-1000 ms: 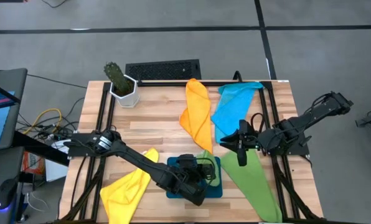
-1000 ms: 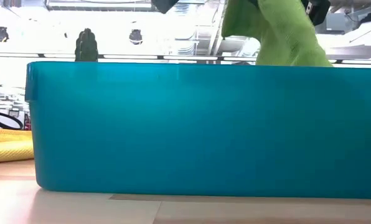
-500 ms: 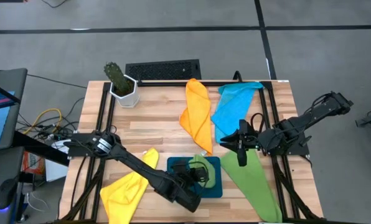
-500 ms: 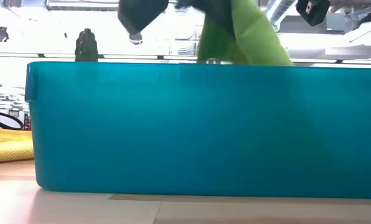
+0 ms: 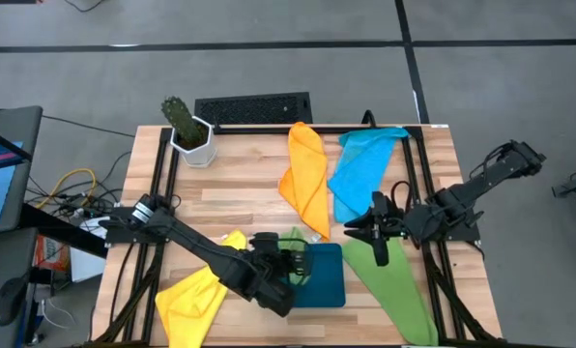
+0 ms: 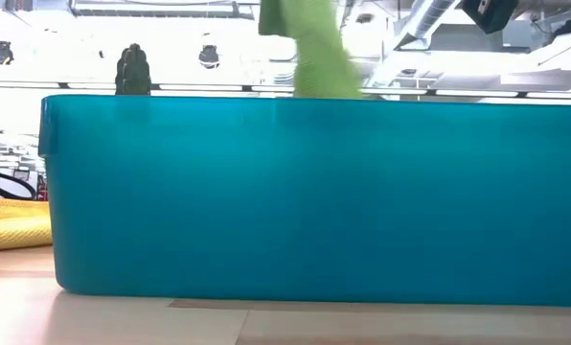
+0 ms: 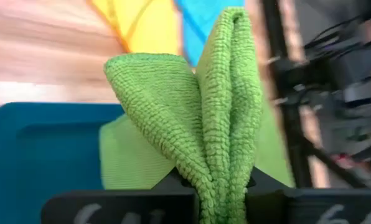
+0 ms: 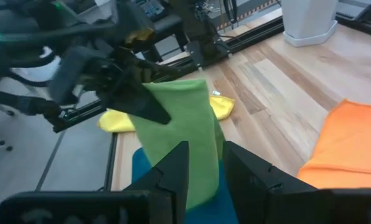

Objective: Fold microfiber towels
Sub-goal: Put the folded green microfiber towel into the blue bin

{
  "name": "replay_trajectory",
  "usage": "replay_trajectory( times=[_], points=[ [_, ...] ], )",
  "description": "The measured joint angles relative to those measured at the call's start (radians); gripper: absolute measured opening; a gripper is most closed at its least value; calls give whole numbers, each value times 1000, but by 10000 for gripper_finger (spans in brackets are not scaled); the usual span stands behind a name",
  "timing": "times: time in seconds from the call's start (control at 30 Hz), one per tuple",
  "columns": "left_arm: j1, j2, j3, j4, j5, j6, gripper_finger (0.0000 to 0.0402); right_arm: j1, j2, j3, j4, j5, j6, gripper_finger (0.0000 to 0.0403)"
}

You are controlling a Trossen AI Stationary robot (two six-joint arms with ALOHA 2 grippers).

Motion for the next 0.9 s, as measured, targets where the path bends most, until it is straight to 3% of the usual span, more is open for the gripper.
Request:
replay_trajectory(
  times=[0.4, 0.6, 0.9],
  points=[
    [-59, -8, 21, -338, 203, -121, 0, 14, 0, 0, -5, 1, -6, 122],
    [-71, -18, 29, -439, 188, -177, 0, 14, 0, 0, -5, 2, -14, 122],
    [-43, 15, 25, -397, 154, -85, 0, 44, 0, 0, -4, 1, 2, 122]
  ],
)
